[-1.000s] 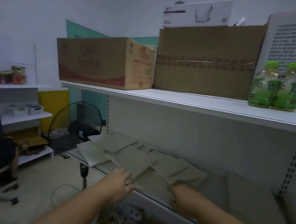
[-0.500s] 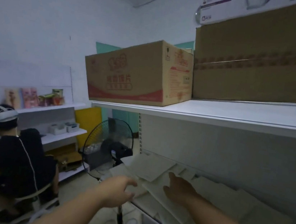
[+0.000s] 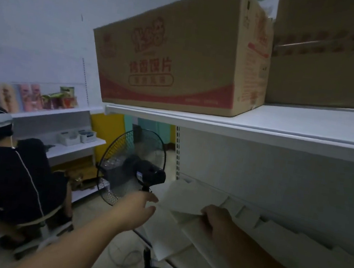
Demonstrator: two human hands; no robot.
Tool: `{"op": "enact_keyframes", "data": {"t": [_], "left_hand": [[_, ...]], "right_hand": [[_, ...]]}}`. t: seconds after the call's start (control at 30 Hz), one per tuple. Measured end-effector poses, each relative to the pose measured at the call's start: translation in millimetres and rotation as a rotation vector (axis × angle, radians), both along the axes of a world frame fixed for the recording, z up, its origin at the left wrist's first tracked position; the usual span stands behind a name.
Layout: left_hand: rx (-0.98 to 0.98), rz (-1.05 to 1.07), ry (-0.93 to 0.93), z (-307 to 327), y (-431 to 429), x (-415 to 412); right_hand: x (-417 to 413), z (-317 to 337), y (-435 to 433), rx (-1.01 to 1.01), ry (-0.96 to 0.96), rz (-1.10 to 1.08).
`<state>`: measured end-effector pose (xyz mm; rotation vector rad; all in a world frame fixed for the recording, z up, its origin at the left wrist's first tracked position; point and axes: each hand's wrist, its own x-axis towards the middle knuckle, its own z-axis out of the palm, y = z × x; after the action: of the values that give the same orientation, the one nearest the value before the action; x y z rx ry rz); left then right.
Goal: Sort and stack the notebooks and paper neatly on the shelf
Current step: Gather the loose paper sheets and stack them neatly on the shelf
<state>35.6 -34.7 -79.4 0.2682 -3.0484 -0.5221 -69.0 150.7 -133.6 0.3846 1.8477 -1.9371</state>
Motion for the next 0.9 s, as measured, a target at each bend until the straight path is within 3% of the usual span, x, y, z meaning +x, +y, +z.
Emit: {"op": "enact_keyframes", "data": {"t": [0.07, 0.13, 0.2, 0.3, 0.4, 0.47, 0.53, 0.6, 0.67, 0.77, 0.9], "left_hand": [[0.176, 0.067, 0.088, -3, -13, -13], [0.649, 0.195, 0.144, -6, -20, -26], [1.124, 0.264, 0.036, -9, -23, -37], [1.471, 0.135, -0.167, -16, -16, -48], [1.502, 0.097, -0.098, -20, -1, -64], [1.475, 0.061, -0.033, -20, 5, -73], [1.46, 0.007, -0.005, -19, 4, -76], [1.476, 0.001, -0.005, -21, -3, -76], [1.485, 0.003, -0.014, -26, -11, -77], [1.464, -0.036, -0.039, -33, -25, -80], [1.403, -0.133, -0.011, -29, -44, -81]], "right_hand": [[2, 8, 7, -0.112, 0.005, 0.0], [5, 15, 16, -0.106, 0.111, 0.033], [9, 19, 24, -0.086, 0.208, 0.118], [19, 25, 27, -0.076, 0.333, 0.27], [29, 29, 31, 0.214, 0.491, 0.311], [29, 27, 49, 0.632, 0.56, 0.285], [31, 20, 74, 1.243, 0.462, 0.357], [38, 10, 91, 1.514, 0.266, 0.432], [42, 5, 91, 1.541, 0.214, 0.394], [39, 15, 86, 1.594, 0.326, 0.318], [45, 49, 96, 1.369, 0.314, 0.397]]}}
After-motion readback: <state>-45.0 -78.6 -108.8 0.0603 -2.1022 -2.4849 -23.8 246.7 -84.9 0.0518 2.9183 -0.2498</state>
